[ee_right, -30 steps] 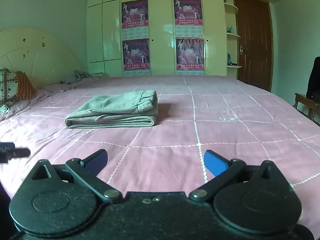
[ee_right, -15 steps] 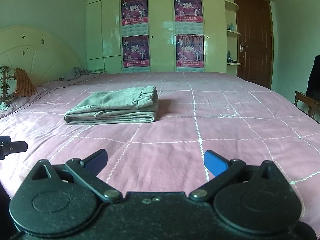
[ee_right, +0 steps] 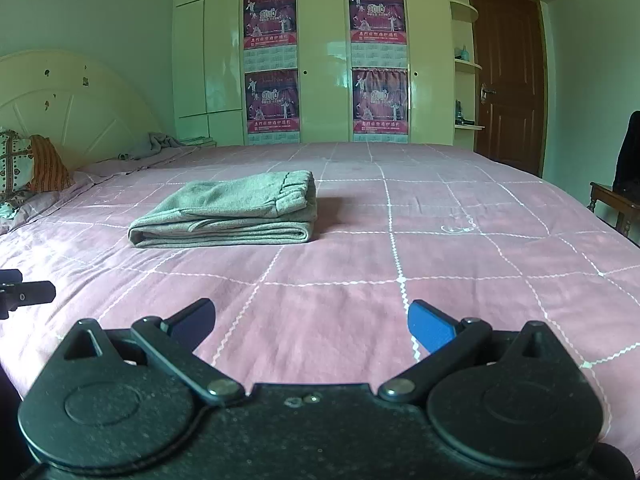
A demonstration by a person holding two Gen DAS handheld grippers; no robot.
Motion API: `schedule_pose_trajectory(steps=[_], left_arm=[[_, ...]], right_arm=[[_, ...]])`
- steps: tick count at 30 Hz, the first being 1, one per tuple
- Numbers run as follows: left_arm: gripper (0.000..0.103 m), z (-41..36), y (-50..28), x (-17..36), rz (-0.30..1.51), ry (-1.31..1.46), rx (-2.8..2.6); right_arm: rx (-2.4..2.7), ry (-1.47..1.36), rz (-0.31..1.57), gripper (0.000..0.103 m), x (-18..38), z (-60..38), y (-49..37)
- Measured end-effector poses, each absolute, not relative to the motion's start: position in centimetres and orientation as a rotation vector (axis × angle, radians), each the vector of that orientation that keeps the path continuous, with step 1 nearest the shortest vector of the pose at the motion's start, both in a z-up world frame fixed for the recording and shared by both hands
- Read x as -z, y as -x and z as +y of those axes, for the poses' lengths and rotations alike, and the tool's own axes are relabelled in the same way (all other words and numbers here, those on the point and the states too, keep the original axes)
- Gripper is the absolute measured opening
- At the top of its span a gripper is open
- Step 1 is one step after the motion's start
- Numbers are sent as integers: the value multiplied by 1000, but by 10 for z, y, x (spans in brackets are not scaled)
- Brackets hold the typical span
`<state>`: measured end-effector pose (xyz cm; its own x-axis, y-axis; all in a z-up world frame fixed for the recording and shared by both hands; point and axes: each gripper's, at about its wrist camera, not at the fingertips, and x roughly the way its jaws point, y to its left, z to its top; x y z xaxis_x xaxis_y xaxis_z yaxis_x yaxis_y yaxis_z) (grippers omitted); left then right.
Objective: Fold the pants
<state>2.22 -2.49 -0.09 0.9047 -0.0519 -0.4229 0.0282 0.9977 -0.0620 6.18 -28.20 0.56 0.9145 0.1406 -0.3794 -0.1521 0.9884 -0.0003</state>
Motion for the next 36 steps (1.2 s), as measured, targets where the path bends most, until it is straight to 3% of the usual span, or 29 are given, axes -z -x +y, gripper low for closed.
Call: schedule_pose_trajectory(steps=[36], left_arm=[[103, -28, -22, 1, 437, 46, 49]], right_arm=[[-162, 41, 389, 103, -4, -285, -60]])
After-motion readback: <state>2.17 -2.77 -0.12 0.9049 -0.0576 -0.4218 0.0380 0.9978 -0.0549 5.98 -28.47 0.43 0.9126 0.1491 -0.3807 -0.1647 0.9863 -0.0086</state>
